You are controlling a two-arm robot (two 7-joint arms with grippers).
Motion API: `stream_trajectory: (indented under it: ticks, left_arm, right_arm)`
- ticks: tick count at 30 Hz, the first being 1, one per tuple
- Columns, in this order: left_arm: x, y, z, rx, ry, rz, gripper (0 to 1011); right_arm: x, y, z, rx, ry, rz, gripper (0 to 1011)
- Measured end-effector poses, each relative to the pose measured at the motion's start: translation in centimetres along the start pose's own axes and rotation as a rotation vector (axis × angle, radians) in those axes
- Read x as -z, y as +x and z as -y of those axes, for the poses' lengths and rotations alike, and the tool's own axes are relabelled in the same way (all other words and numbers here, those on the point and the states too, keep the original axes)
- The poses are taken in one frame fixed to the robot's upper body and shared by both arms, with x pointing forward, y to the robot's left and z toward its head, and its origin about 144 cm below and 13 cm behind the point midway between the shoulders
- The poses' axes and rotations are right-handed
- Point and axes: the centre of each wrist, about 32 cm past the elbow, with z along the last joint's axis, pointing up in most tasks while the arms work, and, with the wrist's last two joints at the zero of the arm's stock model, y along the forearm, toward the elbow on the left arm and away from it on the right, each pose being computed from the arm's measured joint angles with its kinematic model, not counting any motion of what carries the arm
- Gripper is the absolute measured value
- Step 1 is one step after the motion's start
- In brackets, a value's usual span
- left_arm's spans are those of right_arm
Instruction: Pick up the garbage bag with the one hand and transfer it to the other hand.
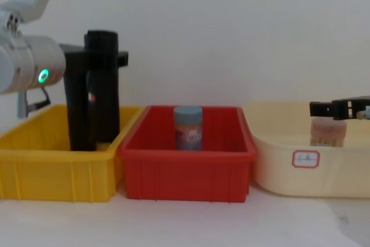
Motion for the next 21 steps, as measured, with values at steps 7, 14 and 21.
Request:
stream_trajectory:
  ticks: [7, 14, 21]
  left_arm:
    - [-2.1, 0.2, 0.4, 0.014, -0.028, 0.021, 519]
    - [-4.3, 0.3, 0.6, 0.013, -0.046, 0.063, 519]
    - [-5.2, 0.6, 1.2, 0.050, -0.063, 0.072, 519]
  right_arm:
    - [0.0, 0.0, 0.0, 0.000, 0.000, 0.000, 1004]
    - [0.0, 0.0, 0.0, 0.000, 0.000, 0.000, 1004]
    - [0.0, 0.0, 0.0, 0.000, 0.000, 0.000, 1004]
